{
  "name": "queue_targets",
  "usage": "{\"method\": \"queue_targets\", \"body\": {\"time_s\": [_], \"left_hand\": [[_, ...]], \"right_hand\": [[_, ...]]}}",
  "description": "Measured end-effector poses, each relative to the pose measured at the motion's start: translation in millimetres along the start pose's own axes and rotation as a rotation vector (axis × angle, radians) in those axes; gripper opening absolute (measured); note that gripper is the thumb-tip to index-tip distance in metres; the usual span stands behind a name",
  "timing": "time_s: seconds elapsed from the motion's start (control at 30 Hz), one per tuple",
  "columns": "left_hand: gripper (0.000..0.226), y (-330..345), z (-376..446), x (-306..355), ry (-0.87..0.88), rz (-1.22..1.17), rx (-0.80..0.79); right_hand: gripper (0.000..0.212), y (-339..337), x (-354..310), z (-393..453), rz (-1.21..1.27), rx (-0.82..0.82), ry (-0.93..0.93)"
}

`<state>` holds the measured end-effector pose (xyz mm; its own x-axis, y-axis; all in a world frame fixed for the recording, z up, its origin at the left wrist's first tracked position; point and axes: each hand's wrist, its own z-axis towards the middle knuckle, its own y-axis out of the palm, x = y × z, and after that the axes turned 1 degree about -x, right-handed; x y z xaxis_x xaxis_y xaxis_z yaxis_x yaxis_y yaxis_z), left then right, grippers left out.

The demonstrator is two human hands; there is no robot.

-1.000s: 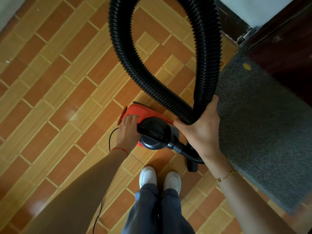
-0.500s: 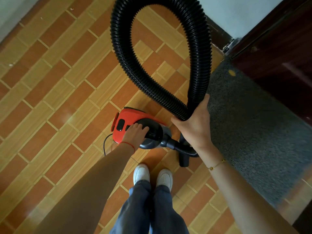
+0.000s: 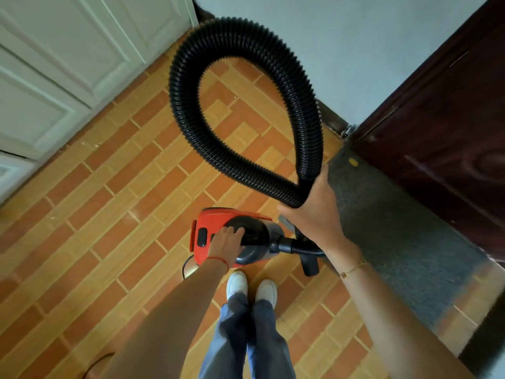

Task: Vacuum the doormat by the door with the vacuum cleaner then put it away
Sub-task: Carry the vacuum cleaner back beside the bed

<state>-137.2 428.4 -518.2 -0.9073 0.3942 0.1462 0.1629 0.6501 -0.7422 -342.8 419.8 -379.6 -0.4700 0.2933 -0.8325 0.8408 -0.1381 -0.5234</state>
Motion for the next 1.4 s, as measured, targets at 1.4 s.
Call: {"method": "queue_targets", "body": {"time_s": [1.4], "left_hand": [[0.023,-52.7,-375.3,-259.2,-0.708,-0.844,0.414]], "right_hand": [[0.069,197.7,-459.9,-147.2,-0.246,-0.629,-0.791]]}}
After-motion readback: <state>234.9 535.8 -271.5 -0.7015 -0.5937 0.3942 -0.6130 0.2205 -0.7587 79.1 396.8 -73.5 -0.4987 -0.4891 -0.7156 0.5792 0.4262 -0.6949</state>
